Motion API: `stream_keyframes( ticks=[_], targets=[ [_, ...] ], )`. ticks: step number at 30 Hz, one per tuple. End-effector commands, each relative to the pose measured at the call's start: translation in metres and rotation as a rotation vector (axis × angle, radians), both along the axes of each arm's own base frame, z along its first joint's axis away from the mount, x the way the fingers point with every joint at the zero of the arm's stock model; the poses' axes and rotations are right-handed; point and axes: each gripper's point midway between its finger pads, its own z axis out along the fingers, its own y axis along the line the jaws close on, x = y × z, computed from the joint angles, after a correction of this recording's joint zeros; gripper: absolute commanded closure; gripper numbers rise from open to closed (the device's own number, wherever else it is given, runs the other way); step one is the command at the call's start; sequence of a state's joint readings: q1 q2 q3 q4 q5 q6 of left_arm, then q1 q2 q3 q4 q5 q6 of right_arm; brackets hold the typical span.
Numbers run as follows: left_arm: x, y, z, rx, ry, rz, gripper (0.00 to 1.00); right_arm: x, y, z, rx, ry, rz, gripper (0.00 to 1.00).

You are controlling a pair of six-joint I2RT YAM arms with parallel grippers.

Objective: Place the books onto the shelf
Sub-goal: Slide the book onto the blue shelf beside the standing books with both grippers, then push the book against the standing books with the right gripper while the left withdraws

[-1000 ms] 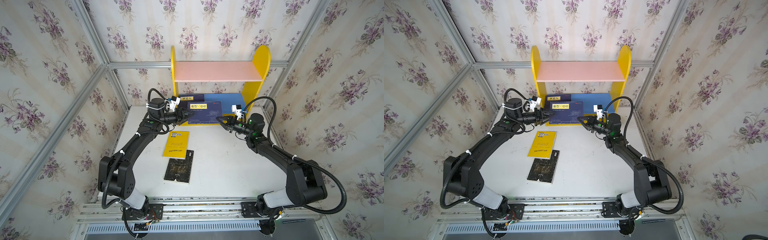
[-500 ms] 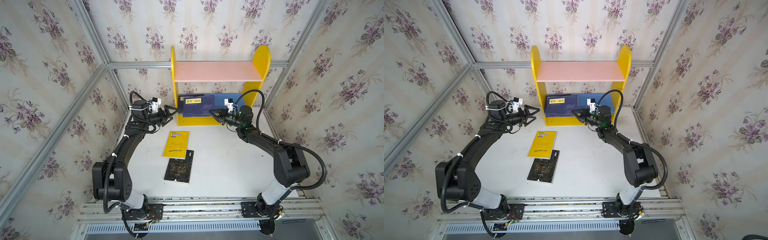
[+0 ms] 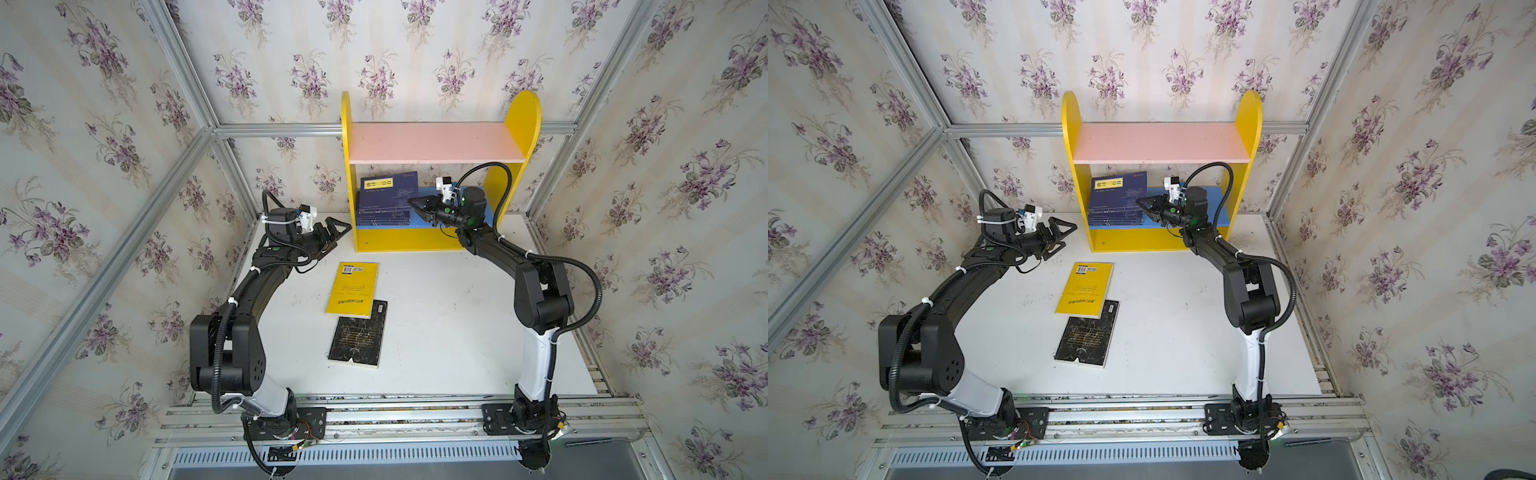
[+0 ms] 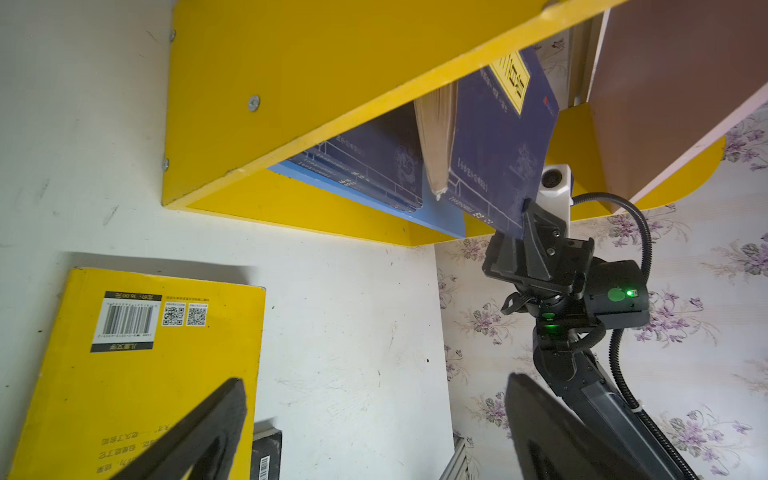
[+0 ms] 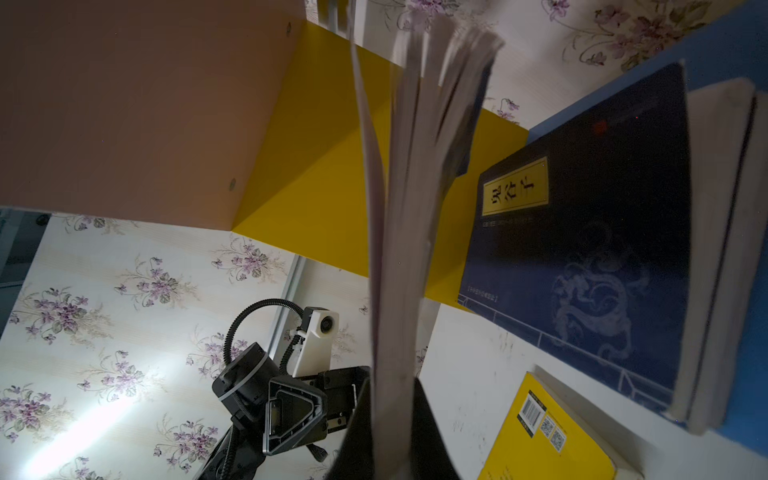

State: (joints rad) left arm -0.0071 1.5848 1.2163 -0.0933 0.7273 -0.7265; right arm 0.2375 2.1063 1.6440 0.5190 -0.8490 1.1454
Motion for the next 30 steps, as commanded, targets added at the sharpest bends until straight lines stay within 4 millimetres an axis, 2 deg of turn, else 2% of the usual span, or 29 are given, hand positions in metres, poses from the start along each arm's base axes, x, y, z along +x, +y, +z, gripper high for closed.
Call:
stream_keyframes(
  ticks=[1, 10, 17, 30],
  targets=[
    [0.007, 0.006, -0.005, 0.041, -0.015, 0.029, 0.01, 0.008, 0.001, 0.001, -0.015, -0.033, 0.026, 0.93],
    [0.019, 0.01, -0.009, 0.049, -0.003, 0.053, 0.01, 0.011, 0.008, -0.013, -0.068, -0.025, 0.084, 0.92],
    [0.025, 0.01, -0.019, 0.047, 0.026, 0.066, 0.01, 0.016, 0.013, -0.031, -0.093, 0.005, 0.079, 0.92],
    [0.034, 0.008, -0.024, 0.049, 0.046, 0.085, 0.01, 0.035, 0.013, -0.018, -0.07, 0.023, 0.022, 0.93]
  ],
)
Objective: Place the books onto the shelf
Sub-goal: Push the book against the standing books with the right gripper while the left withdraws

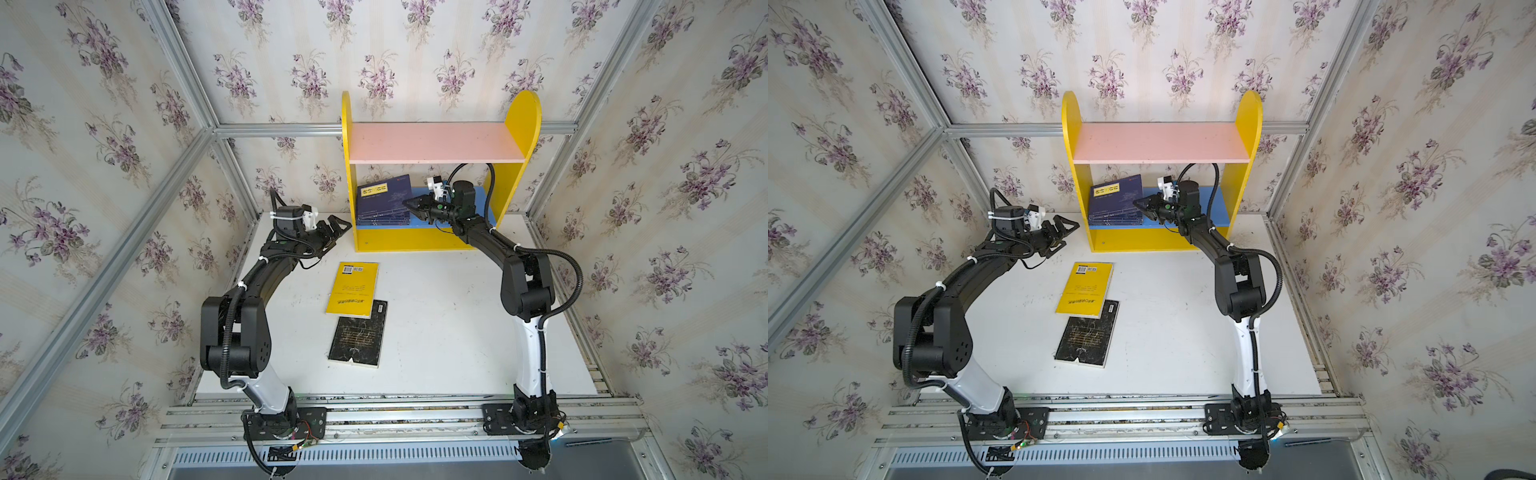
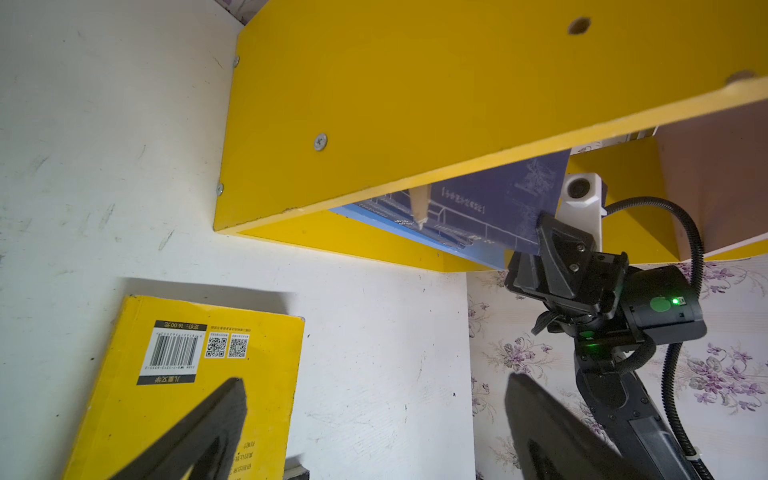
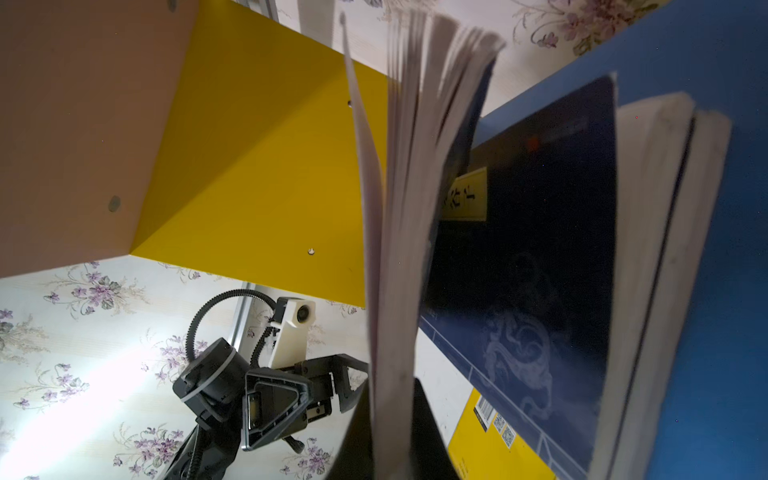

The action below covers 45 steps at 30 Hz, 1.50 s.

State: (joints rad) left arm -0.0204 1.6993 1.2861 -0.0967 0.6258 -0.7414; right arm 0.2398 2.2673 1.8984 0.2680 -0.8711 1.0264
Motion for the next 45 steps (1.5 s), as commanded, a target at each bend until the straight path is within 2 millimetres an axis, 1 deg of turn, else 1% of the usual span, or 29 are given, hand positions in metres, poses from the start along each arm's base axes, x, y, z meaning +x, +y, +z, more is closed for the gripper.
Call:
stream_keyframes(
  ticks=[1, 4, 9, 14, 19, 24, 36, 45],
  targets=[
    [0.004, 0.0, 0.004, 0.002, -0.012, 0.004, 0.01, 0.005, 0.002, 0.012, 0.019, -0.022, -0.007, 0.93],
    [0.008, 0.0, 0.005, 0.003, -0.013, 0.01, 0.01, 0.01, 0.002, 0.006, 0.012, 0.007, -0.02, 0.93],
    [0.015, -0.002, 0.003, 0.006, -0.009, 0.02, 0.01, 0.014, 0.004, 0.004, 0.011, 0.003, -0.027, 0.92],
    [0.019, -0.004, 0.002, 0.0, -0.005, 0.013, 0.01, 0.017, 0.014, 0.0, 0.013, 0.011, -0.001, 0.92],
    [0.023, -0.005, 0.0, -0.002, -0.001, 0.014, 0.01, 0.015, 0.022, -0.005, 0.012, 0.032, 0.034, 0.92],
    [0.029, -0.006, -0.001, -0.005, 0.001, 0.016, 0.01, 0.012, 0.023, -0.002, -0.005, 0.02, 0.056, 0.93],
    [0.044, -0.015, 0.002, -0.021, -0.002, 0.007, 0.01, 0.005, 0.022, -0.015, -0.05, 0.044, 0.083, 0.93],
    [0.051, -0.02, 0.001, -0.023, 0.003, 0.016, 0.01, 0.007, 0.02, -0.019, -0.047, 0.05, 0.073, 0.93]
  ],
)
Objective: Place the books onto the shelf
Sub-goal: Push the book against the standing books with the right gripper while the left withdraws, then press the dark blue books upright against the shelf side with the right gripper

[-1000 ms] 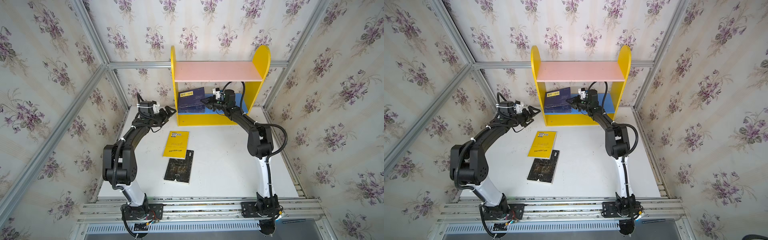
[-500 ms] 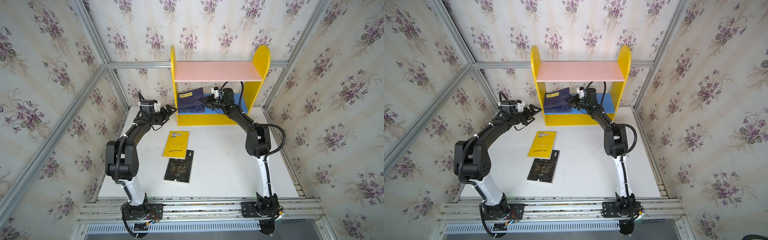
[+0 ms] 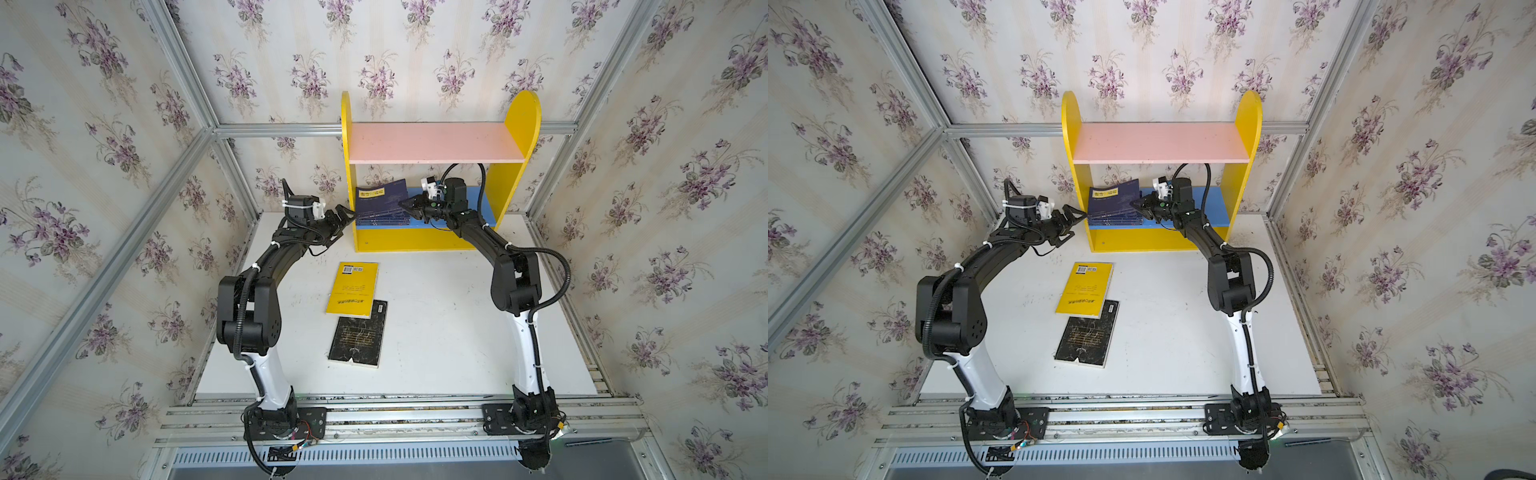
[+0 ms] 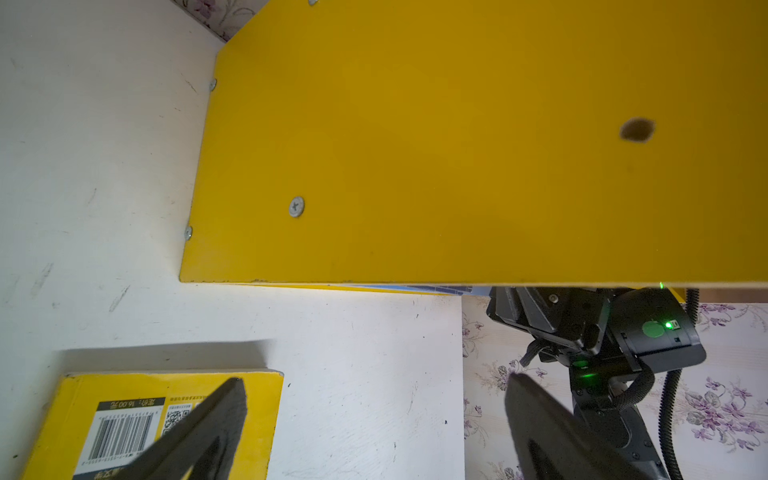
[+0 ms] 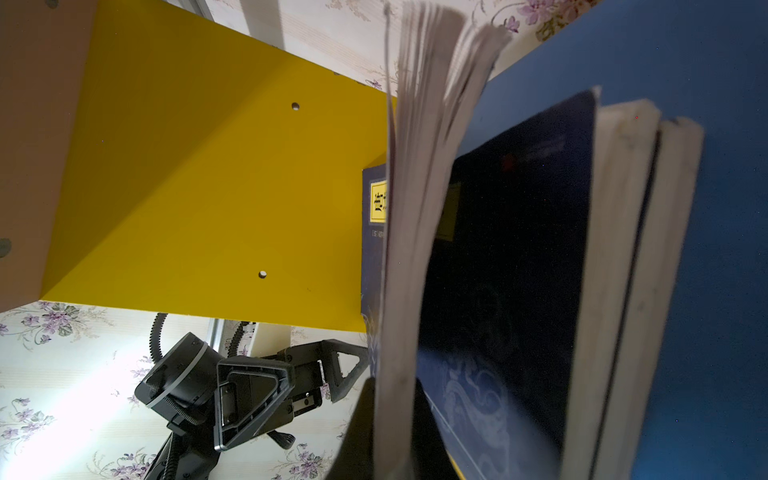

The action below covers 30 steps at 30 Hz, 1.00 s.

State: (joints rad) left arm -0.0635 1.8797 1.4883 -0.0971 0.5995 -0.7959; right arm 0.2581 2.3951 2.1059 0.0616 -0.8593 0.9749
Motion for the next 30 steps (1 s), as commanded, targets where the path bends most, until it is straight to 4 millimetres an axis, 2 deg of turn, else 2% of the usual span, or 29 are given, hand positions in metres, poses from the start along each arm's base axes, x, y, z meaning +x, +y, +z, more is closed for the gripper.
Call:
stream_keyframes(
  ticks=[1, 10, 18, 30],
  targets=[
    [0.005, 0.0, 0.003, -0.001, -0.006, 0.017, 0.01, -0.009, 0.005, 0.007, 0.013, -0.025, 0.058, 0.93],
    [0.023, 0.002, -0.01, -0.007, 0.05, 0.125, 0.01, -0.006, -0.002, 0.003, 0.032, -0.018, 0.039, 0.93],
    [0.04, -0.004, -0.008, -0.013, 0.046, 0.163, 0.01, -0.003, -0.003, -0.001, 0.023, -0.012, 0.021, 0.93],
    [0.046, -0.003, -0.019, -0.027, 0.086, 0.211, 0.01, -0.001, -0.003, -0.004, 0.015, -0.008, -0.021, 0.93]
  ],
)
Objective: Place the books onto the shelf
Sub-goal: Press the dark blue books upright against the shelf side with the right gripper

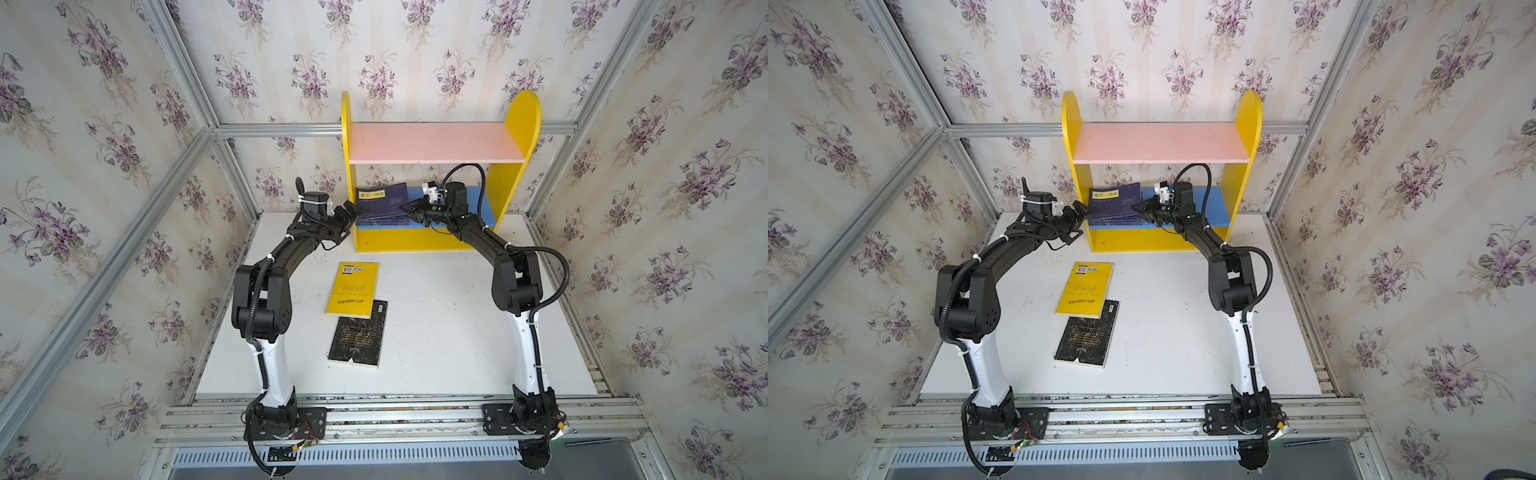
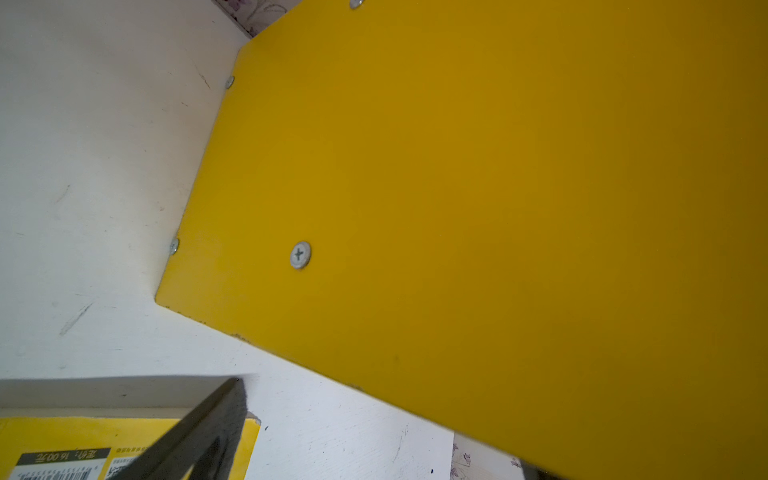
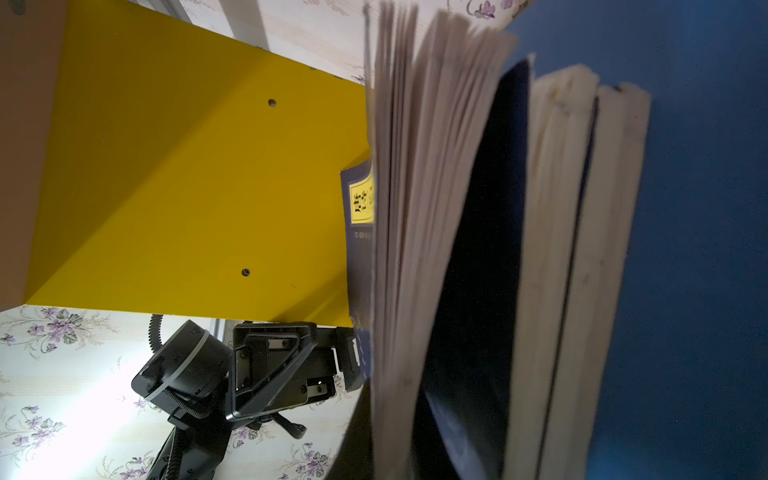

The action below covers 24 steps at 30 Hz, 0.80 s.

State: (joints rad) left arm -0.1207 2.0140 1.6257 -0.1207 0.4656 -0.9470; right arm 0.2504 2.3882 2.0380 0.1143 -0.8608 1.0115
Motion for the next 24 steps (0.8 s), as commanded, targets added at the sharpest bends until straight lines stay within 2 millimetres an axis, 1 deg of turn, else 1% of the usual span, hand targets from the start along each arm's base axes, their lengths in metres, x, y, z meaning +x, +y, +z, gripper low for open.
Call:
stream_keyframes(
  ticks=[1, 6, 13, 16, 18, 20, 21, 24],
  targets=[
    [0.012, 0.011, 0.002, 0.003, -0.01, 0.087, 0.01, 0.0, 0.002, 0.011, 0.0, -0.047, -0.007, 0.93],
    [0.014, 0.01, -0.006, 0.012, 0.012, 0.109, 0.01, -0.003, -0.001, 0.004, -0.03, -0.04, -0.015, 0.93],
    [0.014, 0.019, -0.027, 0.06, 0.073, 0.17, 0.01, -0.003, -0.002, 0.0, -0.05, -0.037, -0.02, 0.92],
    [0.012, 0.023, -0.036, 0.082, 0.1, 0.189, 0.01, -0.003, -0.002, -0.001, -0.058, -0.036, -0.02, 0.9],
    [0.01, 0.027, -0.041, 0.096, 0.119, 0.203, 0.01, -0.003, -0.003, -0.001, -0.066, -0.038, -0.022, 0.87],
    [0.007, 0.028, -0.044, 0.102, 0.136, 0.206, 0.01, -0.002, -0.004, 0.0, -0.083, -0.041, -0.028, 0.81],
    [0.007, 0.032, -0.047, 0.12, 0.141, 0.225, 0.01, -0.002, -0.005, 0.0, -0.097, -0.045, -0.03, 0.78],
    [0.006, 0.034, -0.048, 0.125, 0.147, 0.233, 0.01, 0.0, -0.009, 0.004, -0.14, -0.061, -0.041, 0.68]
  ],
)
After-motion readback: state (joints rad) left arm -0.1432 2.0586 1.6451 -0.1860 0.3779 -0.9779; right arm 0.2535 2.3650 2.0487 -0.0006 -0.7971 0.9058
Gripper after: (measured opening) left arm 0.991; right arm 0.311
